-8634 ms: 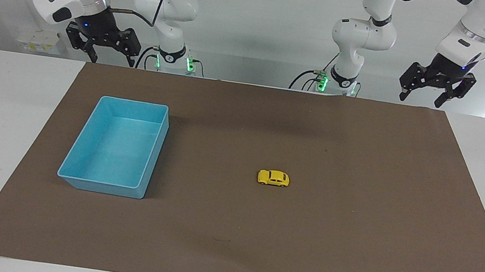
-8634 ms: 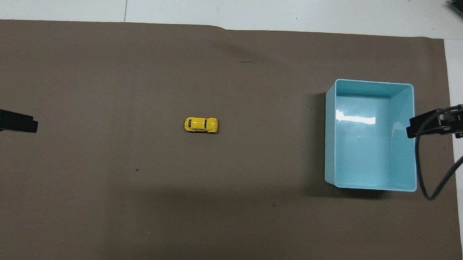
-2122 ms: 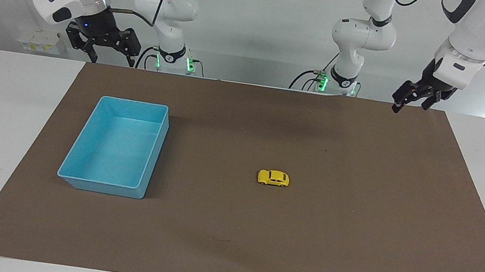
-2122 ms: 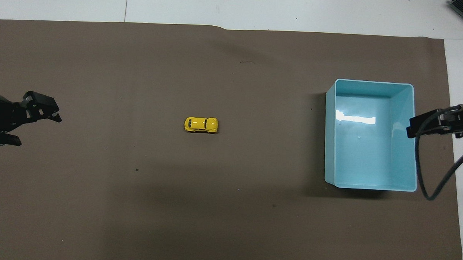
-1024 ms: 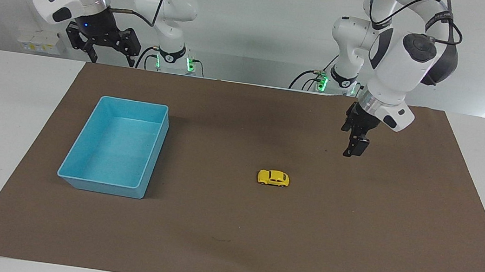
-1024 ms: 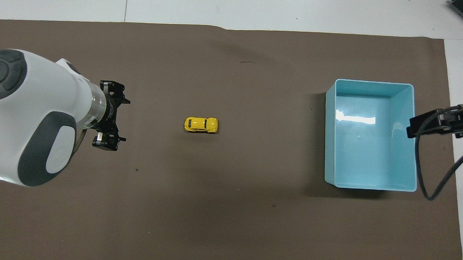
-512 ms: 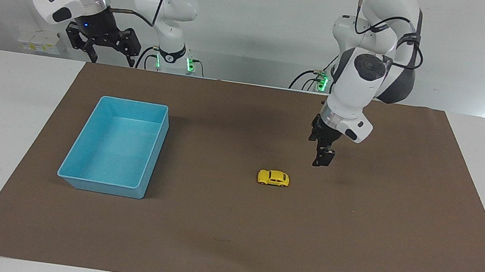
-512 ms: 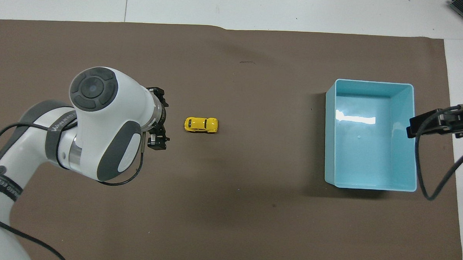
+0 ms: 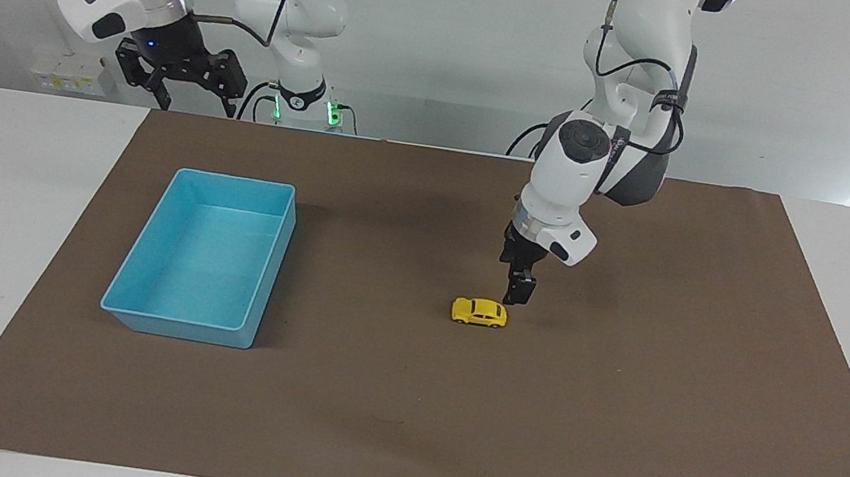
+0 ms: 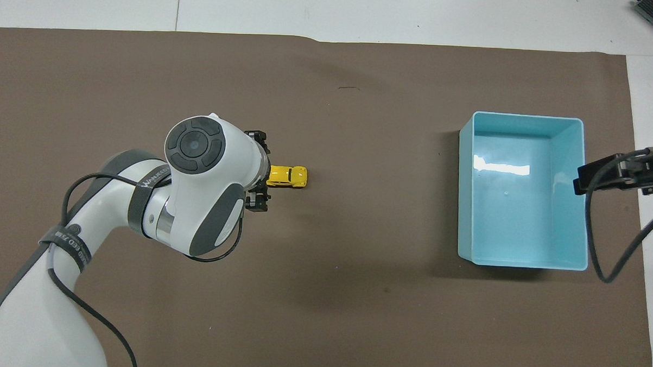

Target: Wind up and store yellow beetle car

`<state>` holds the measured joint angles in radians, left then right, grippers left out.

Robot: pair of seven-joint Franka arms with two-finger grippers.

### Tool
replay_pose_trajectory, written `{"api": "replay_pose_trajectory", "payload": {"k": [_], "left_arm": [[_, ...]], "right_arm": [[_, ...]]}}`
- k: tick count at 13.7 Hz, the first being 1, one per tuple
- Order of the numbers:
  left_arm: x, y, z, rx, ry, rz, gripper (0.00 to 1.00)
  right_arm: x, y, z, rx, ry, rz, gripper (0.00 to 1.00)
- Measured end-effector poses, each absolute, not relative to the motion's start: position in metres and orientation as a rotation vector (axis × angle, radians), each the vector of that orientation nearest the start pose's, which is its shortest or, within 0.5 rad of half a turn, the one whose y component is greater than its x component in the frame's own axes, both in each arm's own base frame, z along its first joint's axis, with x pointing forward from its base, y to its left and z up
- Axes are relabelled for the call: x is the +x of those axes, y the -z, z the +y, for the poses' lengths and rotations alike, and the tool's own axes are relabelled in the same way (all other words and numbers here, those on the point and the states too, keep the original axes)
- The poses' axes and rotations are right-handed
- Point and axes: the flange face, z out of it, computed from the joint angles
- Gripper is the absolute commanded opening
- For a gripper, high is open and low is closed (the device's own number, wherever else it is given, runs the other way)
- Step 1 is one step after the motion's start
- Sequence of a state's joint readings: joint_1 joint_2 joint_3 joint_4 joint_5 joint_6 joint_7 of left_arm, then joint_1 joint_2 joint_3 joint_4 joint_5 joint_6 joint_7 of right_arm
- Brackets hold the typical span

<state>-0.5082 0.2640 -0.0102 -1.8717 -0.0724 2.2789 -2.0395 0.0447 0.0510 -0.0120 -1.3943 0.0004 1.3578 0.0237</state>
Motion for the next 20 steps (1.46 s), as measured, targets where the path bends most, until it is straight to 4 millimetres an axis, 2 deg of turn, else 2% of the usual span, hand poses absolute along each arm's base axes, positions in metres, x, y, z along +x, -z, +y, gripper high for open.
{"api": "replay_pose_trajectory", "payload": {"k": [3,11,12,14,15,17,18,20], "left_arm": [[0.550,-0.383,-0.315,-2.342,-0.027,-2.349,1.00],[0.551,-0.325,-0.333,-2.319,-0.030,-2.384,0.99],[0.549,-0.318,-0.336,-2.314,-0.034,-2.376,0.92],[0.548,-0.314,-0.339,-2.312,-0.037,-2.372,0.83],[0.548,-0.314,-0.339,-2.312,-0.037,-2.372,0.72],[0.548,-0.314,-0.339,-2.310,-0.037,-2.374,0.32],[0.548,-0.313,-0.339,-2.310,-0.037,-2.374,0.25],[0.550,-0.316,-0.338,-2.315,-0.030,-2.384,0.24]], "right_arm": [[0.547,-0.660,0.018,-3.141,-0.137,-0.014,1.00],[0.547,-0.660,0.018,-3.141,-0.137,-0.014,1.00],[0.547,-0.660,0.018,-3.141,-0.137,-0.014,1.00],[0.547,-0.660,0.018,-3.141,-0.137,-0.014,1.00],[0.547,-0.660,0.018,-3.141,-0.137,-0.014,1.00],[0.547,-0.660,0.018,-3.141,-0.137,-0.014,1.00],[0.547,-0.660,0.018,-3.141,-0.137,-0.014,1.00],[0.547,-0.660,0.018,-3.141,-0.137,-0.014,1.00]]}}
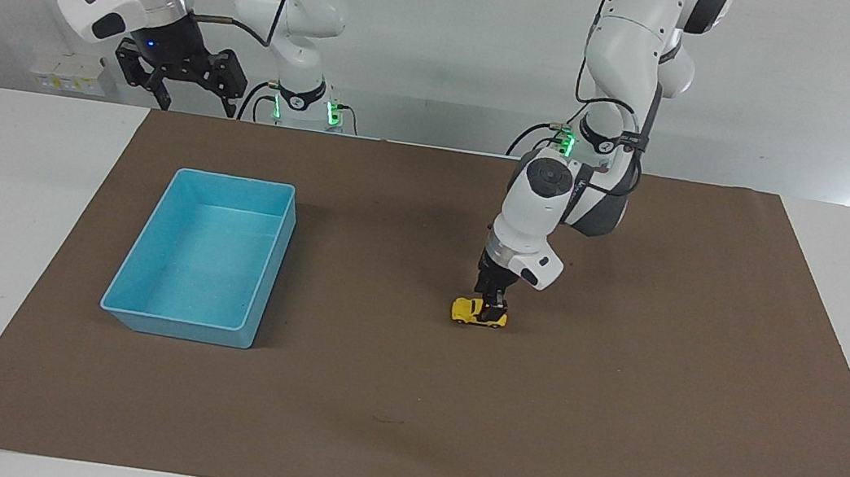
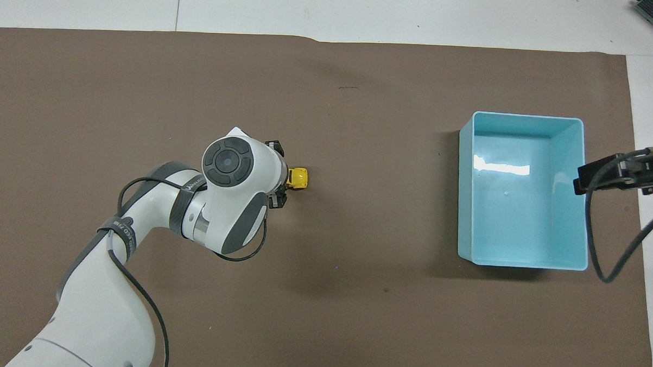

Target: Wind up and store yellow beetle car

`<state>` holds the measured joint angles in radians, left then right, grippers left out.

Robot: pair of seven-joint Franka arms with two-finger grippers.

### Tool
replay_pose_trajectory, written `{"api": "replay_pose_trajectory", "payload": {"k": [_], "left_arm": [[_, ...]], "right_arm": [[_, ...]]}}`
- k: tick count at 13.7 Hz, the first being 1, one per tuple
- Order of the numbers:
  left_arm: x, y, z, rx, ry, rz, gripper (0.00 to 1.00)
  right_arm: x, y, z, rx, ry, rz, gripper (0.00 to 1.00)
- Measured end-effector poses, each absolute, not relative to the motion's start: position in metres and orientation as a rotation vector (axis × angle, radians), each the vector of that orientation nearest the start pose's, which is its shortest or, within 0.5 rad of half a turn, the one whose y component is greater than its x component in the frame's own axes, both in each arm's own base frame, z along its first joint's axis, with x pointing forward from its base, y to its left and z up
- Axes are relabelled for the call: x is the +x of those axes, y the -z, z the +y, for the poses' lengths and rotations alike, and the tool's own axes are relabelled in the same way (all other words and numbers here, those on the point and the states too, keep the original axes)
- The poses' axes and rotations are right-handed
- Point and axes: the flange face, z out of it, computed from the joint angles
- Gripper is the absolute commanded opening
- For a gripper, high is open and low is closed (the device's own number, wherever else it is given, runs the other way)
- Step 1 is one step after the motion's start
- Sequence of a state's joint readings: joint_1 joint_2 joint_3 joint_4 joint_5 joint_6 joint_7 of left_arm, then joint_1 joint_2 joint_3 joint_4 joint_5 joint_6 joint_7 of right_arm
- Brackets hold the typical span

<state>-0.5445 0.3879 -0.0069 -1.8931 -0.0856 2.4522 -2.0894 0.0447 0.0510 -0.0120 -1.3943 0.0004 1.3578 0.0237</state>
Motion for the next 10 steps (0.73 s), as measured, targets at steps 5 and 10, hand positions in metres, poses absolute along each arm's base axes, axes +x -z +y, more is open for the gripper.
{"api": "replay_pose_trajectory", "payload": {"k": [5,10], "left_arm": [[0.5502,-0.3160,-0.3382,2.062,0.027,2.124,0.24],[0.5524,-0.3160,-0.3317,2.056,0.026,2.139,0.26]], "right_arm": [[0.5472,-0.6600,0.0182,-3.141,-0.137,-0.014,1.00],[0.5472,-0.6600,0.0182,-3.141,-0.137,-0.014,1.00]]}}
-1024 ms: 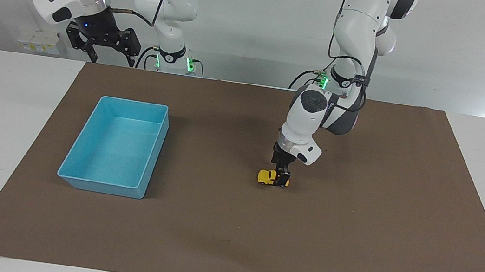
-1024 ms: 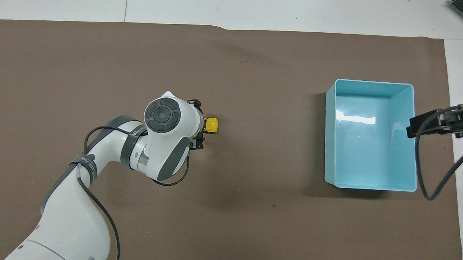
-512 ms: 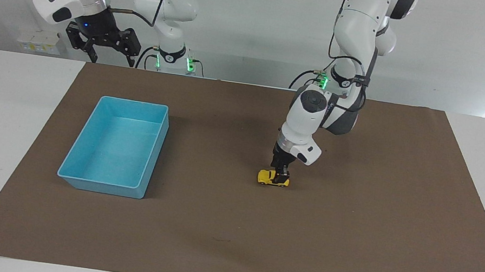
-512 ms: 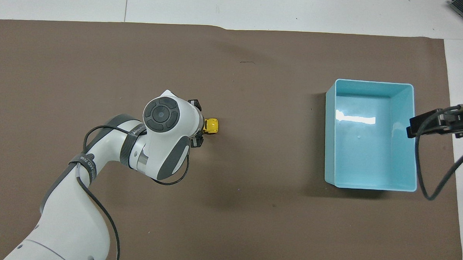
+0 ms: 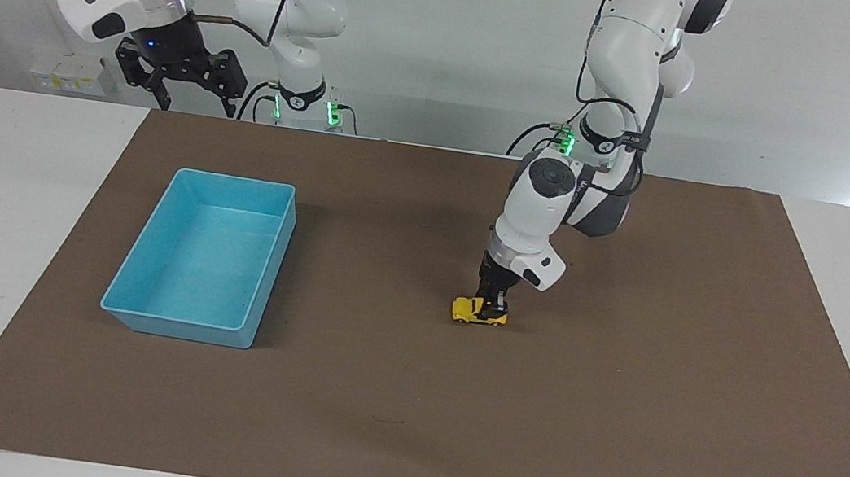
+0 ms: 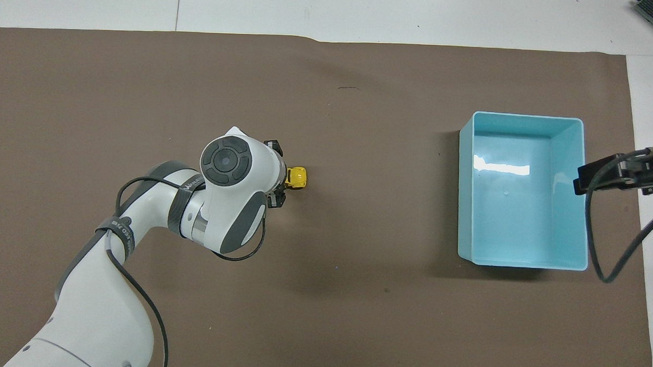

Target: Wind up and store yellow beetle car

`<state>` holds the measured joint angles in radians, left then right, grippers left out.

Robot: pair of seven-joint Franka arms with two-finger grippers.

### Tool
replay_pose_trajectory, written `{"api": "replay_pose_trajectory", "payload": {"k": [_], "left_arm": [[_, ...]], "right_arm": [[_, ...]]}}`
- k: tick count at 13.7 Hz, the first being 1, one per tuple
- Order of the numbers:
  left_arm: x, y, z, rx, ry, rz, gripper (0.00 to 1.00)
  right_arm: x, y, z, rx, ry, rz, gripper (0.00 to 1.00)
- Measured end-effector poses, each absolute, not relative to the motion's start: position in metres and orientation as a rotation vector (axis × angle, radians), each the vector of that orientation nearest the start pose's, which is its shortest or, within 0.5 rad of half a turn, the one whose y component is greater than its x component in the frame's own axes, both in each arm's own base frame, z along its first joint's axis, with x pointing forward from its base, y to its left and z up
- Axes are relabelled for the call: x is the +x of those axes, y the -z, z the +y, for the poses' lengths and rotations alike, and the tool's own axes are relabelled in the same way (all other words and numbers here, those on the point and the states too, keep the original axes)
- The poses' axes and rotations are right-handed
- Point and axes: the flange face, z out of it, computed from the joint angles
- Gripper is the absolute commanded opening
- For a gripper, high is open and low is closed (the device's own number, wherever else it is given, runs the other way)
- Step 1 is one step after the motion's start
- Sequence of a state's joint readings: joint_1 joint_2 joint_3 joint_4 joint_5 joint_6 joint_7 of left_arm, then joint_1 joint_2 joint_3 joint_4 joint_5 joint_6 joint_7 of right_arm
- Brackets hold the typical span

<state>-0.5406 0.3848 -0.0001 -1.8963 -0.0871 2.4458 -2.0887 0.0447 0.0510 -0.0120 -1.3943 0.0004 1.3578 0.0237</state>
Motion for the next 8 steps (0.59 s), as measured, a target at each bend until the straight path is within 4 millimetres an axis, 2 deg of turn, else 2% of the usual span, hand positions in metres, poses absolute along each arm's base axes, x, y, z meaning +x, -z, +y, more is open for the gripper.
{"api": "replay_pose_trajectory", "payload": {"k": [4,8], "left_arm": [[0.561,-0.316,-0.303,2.044,0.040,2.178,0.26],[0.573,-0.317,-0.250,2.083,0.040,2.174,0.27]], "right_arm": [[0.547,-0.660,0.018,-3.141,-0.137,-0.014,1.00],[0.547,-0.660,0.018,-3.141,-0.137,-0.014,1.00]]}}
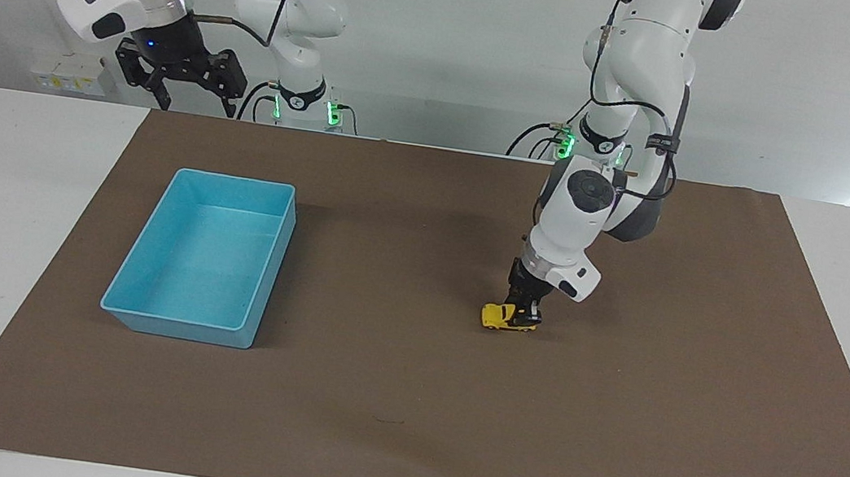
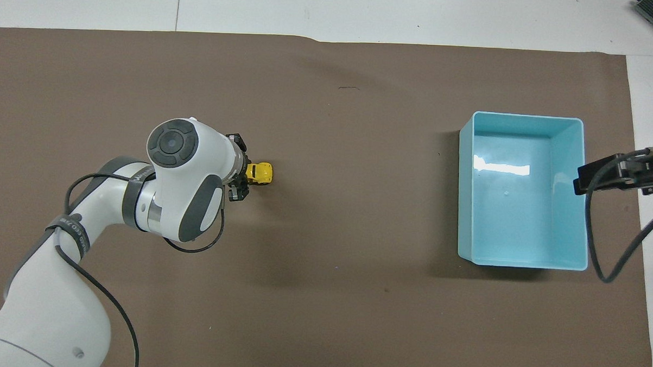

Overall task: Wind up and store yellow beetle car
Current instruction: 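Drag the car back toward the robot with the left gripper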

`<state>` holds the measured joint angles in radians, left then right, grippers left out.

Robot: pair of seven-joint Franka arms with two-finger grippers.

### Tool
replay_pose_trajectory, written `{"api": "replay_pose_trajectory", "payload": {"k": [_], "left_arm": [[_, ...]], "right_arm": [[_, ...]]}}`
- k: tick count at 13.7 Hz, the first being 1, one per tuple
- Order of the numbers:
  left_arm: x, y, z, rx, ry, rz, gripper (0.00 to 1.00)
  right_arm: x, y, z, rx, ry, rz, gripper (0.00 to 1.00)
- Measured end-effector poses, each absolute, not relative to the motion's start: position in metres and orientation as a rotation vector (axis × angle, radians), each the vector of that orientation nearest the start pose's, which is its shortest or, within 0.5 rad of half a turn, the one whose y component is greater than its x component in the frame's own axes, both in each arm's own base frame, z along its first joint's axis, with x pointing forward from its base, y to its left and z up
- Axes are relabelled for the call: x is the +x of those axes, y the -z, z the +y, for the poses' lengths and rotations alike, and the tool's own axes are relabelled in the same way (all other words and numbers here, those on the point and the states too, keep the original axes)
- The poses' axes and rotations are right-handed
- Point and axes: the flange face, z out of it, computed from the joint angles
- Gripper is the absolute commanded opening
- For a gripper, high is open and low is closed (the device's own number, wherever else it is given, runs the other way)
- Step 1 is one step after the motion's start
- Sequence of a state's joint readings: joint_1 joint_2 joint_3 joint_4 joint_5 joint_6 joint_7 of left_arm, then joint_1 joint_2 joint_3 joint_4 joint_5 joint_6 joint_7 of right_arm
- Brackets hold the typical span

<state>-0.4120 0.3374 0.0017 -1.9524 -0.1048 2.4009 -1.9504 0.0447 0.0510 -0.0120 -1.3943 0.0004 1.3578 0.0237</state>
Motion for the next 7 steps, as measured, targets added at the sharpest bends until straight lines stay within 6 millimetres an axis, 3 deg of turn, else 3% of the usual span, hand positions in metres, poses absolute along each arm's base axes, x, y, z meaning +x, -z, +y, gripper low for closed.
{"api": "replay_pose_trajectory", "payload": {"k": [5,7], "left_arm": [[0.585,-0.317,-0.189,2.114,0.032,2.161,0.30],[0.588,-0.317,-0.176,2.119,0.031,2.160,0.33]], "right_arm": [[0.547,-0.660,0.018,-3.141,-0.137,-0.014,1.00],[0.547,-0.660,0.018,-3.141,-0.137,-0.014,1.00]]}}
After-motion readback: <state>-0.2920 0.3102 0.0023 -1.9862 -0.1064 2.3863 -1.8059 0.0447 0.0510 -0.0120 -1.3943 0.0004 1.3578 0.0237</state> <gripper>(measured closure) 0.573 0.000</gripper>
